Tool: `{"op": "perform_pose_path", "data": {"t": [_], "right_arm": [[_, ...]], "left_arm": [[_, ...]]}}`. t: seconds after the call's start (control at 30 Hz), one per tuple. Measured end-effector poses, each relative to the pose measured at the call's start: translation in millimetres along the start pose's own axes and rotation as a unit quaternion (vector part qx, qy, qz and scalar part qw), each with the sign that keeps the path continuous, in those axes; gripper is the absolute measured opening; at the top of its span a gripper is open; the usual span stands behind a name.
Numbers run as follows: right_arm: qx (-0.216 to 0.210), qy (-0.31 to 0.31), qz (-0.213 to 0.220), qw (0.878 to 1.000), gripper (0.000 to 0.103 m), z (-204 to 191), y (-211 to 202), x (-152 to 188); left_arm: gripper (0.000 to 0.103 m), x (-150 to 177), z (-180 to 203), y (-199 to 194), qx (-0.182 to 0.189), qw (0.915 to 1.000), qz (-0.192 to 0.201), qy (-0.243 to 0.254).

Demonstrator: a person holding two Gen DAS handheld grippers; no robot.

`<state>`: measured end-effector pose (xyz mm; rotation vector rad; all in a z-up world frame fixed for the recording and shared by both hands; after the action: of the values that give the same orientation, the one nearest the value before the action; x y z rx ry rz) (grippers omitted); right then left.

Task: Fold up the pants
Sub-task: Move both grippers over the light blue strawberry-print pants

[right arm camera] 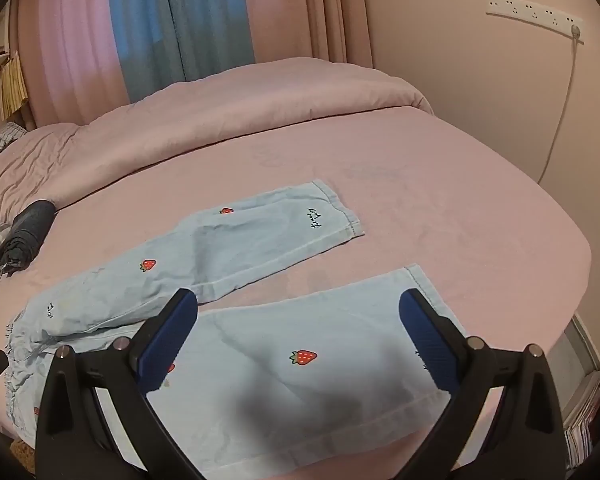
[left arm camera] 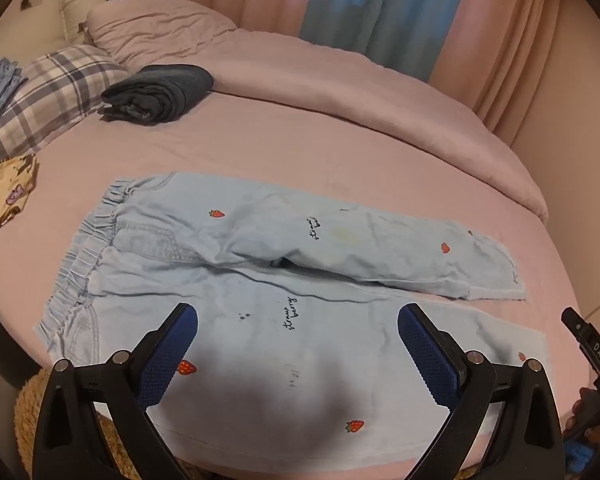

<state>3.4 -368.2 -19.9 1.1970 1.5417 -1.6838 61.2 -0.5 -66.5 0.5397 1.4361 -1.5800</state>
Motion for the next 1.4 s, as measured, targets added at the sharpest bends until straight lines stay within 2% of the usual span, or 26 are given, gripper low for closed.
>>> {"op": "perform_pose_path", "data": {"t": [0.87,1.23,1.4], "right_arm": [[0.008,-0.014,-0.005,1.0,0.102,-1,-1,3],[0.012,-0.02,-0.008,1.0,0.102,-2,0,5],[0.012,-0.023,-0.009,1.0,0.102,-3,1,6]], "left_arm": [[0.101,11,-2,6,-0.001,0.9999,-0.015,0.008],[0.101,13,-4,10,-0.011,0.9995,-0.008,0.028],[0.101,14,-2,11,-0.007,0.9997,-0.011,0.022]]}}
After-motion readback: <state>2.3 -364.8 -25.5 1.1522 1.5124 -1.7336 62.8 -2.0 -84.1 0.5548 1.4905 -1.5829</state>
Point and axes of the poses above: each gripper's, at about its wrist camera, not at the fingertips, and y roughly the way its jaws point, z to its right, x to its underside, the point moved 9 cm from there along y, roughly the way its jaws point, and after that the axes turned 15 degrees about z, right-handed, at the moved point
